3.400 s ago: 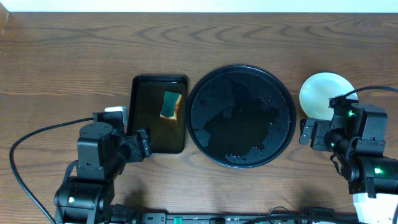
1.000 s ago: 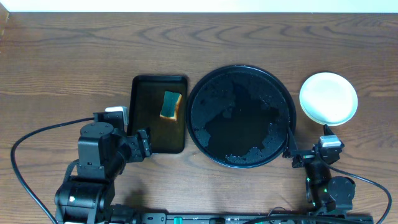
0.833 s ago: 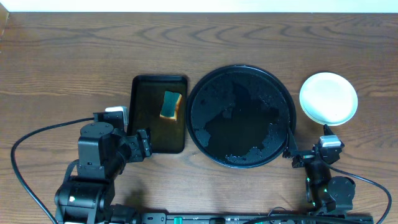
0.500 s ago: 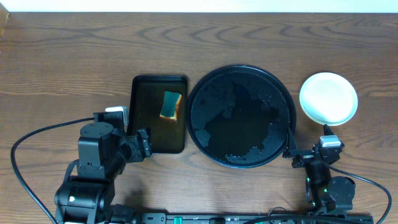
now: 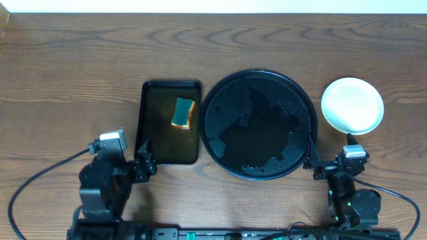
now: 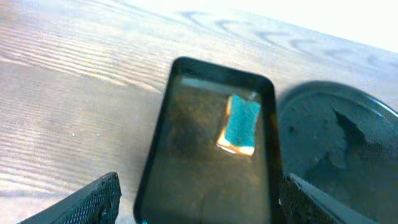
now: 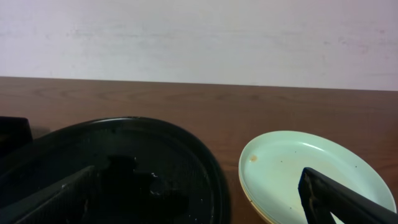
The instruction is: Clean dirty plates on tray and stack at the side
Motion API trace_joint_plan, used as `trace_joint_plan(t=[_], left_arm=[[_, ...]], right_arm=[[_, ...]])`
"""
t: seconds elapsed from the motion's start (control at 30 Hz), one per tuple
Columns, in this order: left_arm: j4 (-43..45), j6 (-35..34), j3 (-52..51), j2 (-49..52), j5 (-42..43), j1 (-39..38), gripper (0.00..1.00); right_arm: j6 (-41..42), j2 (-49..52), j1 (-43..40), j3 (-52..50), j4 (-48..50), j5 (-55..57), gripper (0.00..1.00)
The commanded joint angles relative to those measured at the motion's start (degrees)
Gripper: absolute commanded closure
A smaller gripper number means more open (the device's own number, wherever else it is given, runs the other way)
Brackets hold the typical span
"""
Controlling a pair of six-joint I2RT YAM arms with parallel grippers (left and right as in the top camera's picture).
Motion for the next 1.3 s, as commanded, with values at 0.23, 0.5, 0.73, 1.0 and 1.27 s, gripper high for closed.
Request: trace_joint_plan(t=[0.23,0.5,0.73,1.0,1.27], left_arm=[[20.15,1.16,-20.76,-18.67,0.13,1.95,0.18],[39.26,2.97,-30.75,-22.05,0.04,2.21,0.18],[33.29,5.88,-30.75,-22.05,-0.39,2.19,0.18],[30.49,5.92,-30.75,-21.88,-0.48,2.19,0.18],[30.49,5.92,-30.75,-21.88,-0.48,2.19,0.18]], right_arm=[[-0.63,-0.28,0.92,-0.07,-0.20,-0.39,0.01],[-0.63,-0.28,0.92,-0.07,-0.22,-0.39,0.01],[-0.63,-0.28,0.92,-0.07,-0.20,-0.39,0.01],[-0.63,-0.28,0.92,-0.07,-0.20,-0.39,0.01],[-0.63,-0.28,0.92,-0.07,-0.20,-0.42,0.01]])
